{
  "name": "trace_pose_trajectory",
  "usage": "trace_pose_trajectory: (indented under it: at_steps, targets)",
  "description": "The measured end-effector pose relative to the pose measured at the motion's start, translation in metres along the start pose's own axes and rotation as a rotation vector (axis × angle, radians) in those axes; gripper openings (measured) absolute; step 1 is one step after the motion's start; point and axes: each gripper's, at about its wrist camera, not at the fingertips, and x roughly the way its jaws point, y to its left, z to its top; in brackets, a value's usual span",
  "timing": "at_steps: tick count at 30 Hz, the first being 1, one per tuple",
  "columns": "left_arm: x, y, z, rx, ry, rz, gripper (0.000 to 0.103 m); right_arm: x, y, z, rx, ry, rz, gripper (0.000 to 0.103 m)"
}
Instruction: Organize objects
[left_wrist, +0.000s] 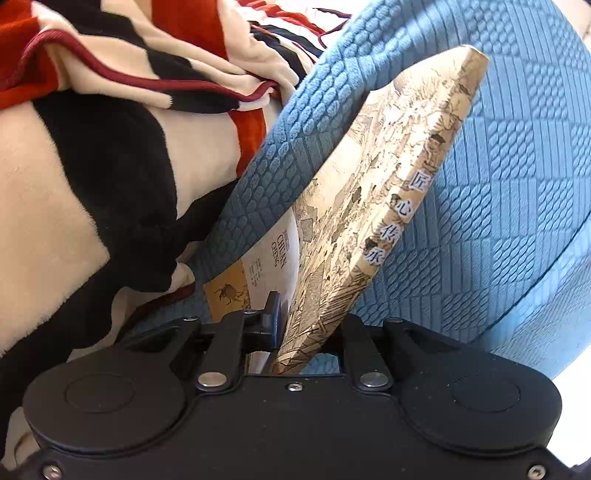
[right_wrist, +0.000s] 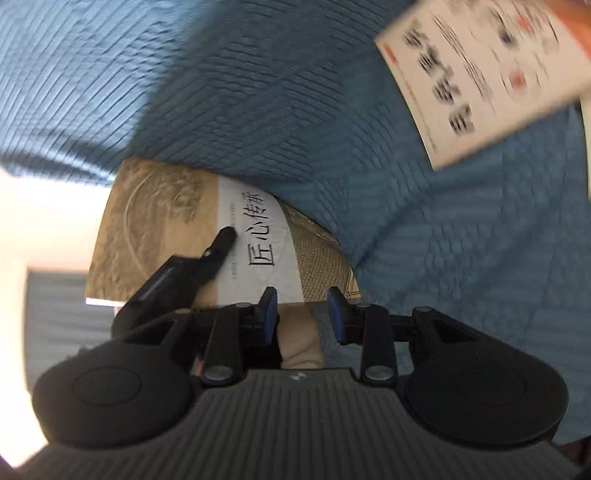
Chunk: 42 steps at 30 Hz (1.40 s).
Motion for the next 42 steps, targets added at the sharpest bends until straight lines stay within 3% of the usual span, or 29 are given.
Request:
trace_pose_trajectory:
  at_steps: [2, 4, 15, 17, 20, 24, 33, 42]
  targets:
    - [-0.002, 0.004, 0.002, -0.026, 0.006, -0.022, 0.011, 0.006, -0.009, -0.003, 0.060, -0.010, 0.022, 0.034]
    - [-0.005, 0.008, 0.005, -0.047, 0.009, -0.046, 0.011, 0.014, -0.017, -0.004, 0.133, -0.015, 0.027, 0.049]
    - [-0.018, 0.026, 0.012, -0.177, 0.047, -0.202, 0.011, 0.041, -0.049, -0.020, 0.326, -0.048, 0.039, 0.063]
    - [-0.018, 0.029, 0.013, -0.205, 0.056, -0.225, 0.011, 0.039, -0.061, -0.023, 0.387, -0.086, 0.066, 0.070]
    - [-0.021, 0.032, 0.013, -0.227, 0.062, -0.240, 0.011, 0.039, -0.073, -0.029, 0.470, -0.120, 0.143, 0.071]
    - [-0.028, 0.041, 0.015, -0.287, 0.094, -0.278, 0.009, 0.046, -0.075, -0.031, 0.459, -0.098, 0.184, 0.071]
    - [-0.041, 0.058, 0.016, -0.304, 0.097, -0.228, 0.007, 0.061, -0.084, -0.022, 0.413, -0.072, 0.317, 0.073]
    - [-0.042, 0.067, 0.017, -0.333, 0.098, -0.247, 0.007, 0.070, -0.080, 0.025, 0.273, -0.083, 0.278, 0.075]
